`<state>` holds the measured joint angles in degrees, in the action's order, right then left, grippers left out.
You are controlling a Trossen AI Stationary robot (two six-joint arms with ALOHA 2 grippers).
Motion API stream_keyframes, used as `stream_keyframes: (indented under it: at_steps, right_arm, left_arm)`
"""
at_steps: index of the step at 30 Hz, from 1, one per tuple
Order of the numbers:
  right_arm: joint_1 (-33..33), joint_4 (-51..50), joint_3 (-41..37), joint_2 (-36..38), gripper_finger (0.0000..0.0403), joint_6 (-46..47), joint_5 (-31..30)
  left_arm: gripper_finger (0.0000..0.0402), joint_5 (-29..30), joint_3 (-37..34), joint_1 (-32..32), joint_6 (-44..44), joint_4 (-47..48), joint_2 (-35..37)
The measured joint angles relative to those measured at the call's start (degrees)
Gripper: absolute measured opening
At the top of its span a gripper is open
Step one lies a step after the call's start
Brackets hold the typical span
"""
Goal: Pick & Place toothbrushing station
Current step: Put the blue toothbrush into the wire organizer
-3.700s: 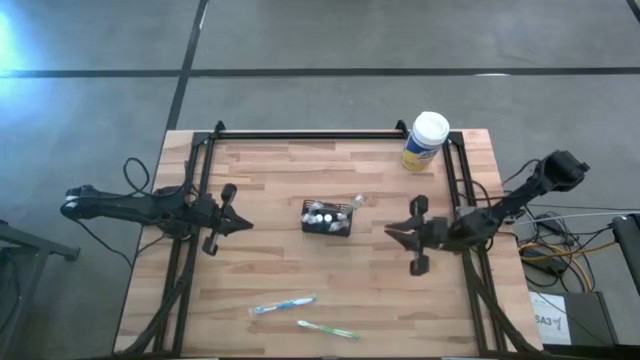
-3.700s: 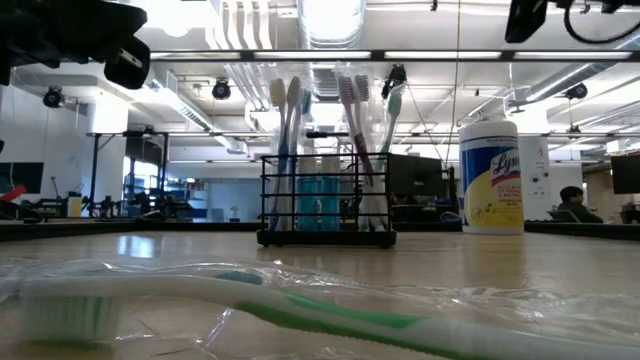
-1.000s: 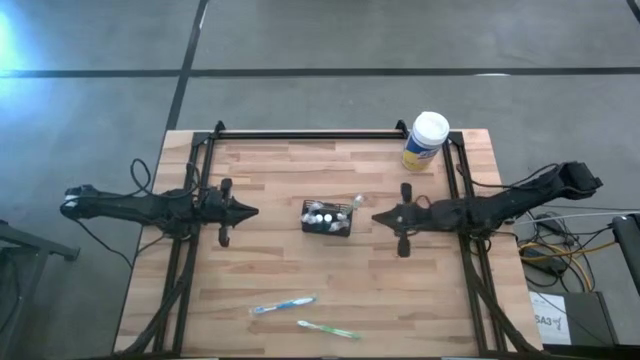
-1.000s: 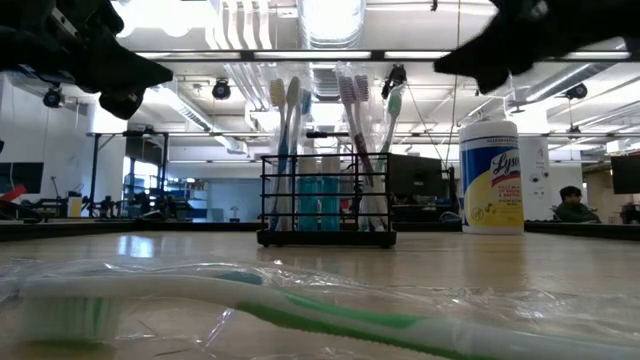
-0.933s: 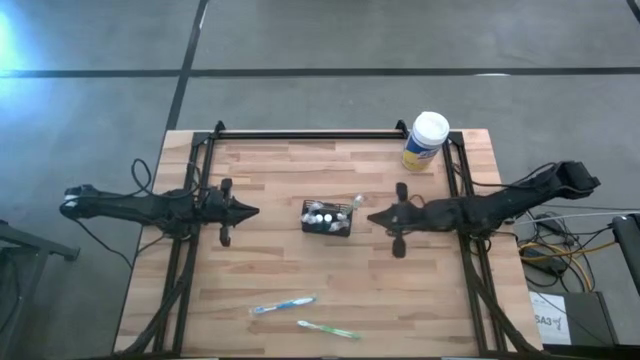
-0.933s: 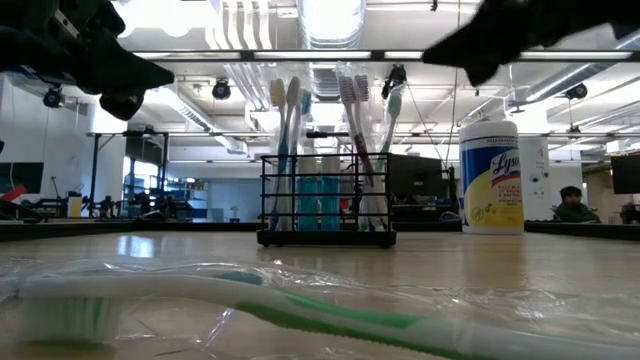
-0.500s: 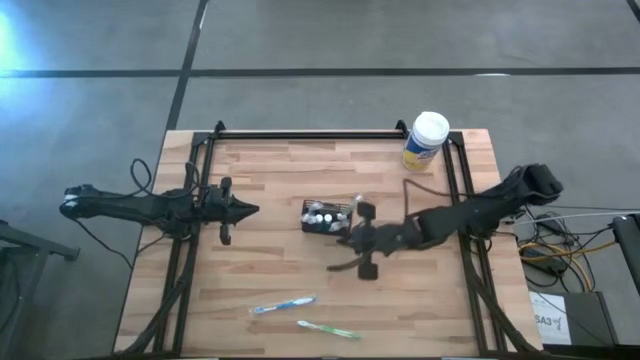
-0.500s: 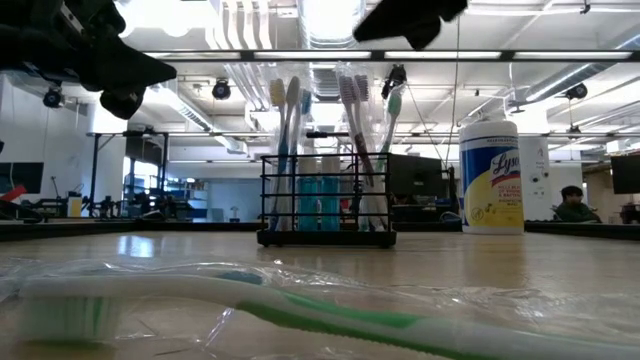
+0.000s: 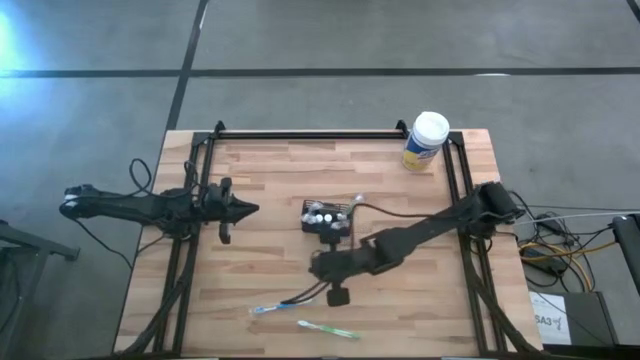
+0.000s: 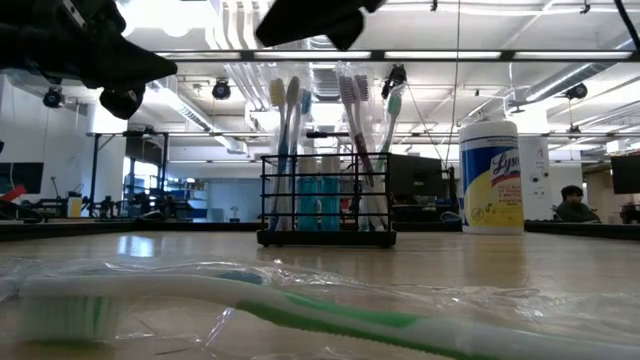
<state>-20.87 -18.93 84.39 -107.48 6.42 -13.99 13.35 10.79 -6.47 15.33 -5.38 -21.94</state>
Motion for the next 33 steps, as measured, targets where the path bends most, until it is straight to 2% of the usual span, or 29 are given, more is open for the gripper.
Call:
stream_keyframes:
  at_steps: [9, 18, 21, 27, 33]
  right_arm:
    - [1.95, -6.11, 10.07, -9.21, 0.0008, -1.83, 6.53]
    - [3.12, -6.49, 18.94, -18.99, 0.0016, -4.47, 15.03]
    - [3.08, -8.32, 22.39, -21.93, 0.0041, -5.33, 17.54]
    - [3.08, -12.48, 30.73, -27.53, 0.0115, -4.07, 18.14]
    - [2.94, -15.02, 35.47, -31.26, 0.0171, -3.96, 20.87]
  left_arm:
    - [0.0009, 1.51, 0.0, -0.01, 1.23, -0.18, -1.37]
    - [0.001, 3.57, 0.0, -0.01, 4.61, -0.14, -3.07]
    - [0.0011, 3.62, 0.0, -0.01, 6.43, -0.16, -3.34]
    - [0.0011, 3.66, 0.0, -0.01, 9.52, 0.7, -3.61]
    - [0.0012, 3.66, 0.0, -0.01, 12.37, 4.39, -3.69]
